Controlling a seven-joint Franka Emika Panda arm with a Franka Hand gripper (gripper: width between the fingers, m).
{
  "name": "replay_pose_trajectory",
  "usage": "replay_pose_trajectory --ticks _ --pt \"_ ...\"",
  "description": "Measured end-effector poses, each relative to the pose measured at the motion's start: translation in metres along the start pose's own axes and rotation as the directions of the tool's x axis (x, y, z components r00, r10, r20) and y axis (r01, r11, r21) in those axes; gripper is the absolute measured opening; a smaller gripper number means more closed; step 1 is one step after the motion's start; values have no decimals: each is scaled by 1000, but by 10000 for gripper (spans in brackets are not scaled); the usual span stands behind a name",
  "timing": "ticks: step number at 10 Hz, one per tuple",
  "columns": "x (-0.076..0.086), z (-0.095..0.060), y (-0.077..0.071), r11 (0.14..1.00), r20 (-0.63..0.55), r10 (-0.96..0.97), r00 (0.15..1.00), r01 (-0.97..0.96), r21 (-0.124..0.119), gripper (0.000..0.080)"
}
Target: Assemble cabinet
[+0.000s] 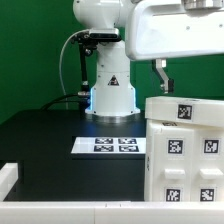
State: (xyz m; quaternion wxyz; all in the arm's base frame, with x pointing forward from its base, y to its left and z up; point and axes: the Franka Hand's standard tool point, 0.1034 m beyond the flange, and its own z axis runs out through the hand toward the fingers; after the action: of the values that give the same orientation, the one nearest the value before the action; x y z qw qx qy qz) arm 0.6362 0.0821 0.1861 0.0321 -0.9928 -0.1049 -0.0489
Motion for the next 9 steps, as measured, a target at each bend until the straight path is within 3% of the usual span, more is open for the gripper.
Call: replay_pose_trajectory --ticks 1,3,5,7,9 --pt "-2 2 0 984 9 -176 984 177 -21 797" --pt "-4 5 0 914 30 -405 914 406 -28 797" --pt "-9 17 -6 849 52 -525 849 527 -38 797" --pt "-16 27 -2 783 61 -619 783 621 -31 797" --pt "-17 29 3 796 63 -601 796 604 -32 783"
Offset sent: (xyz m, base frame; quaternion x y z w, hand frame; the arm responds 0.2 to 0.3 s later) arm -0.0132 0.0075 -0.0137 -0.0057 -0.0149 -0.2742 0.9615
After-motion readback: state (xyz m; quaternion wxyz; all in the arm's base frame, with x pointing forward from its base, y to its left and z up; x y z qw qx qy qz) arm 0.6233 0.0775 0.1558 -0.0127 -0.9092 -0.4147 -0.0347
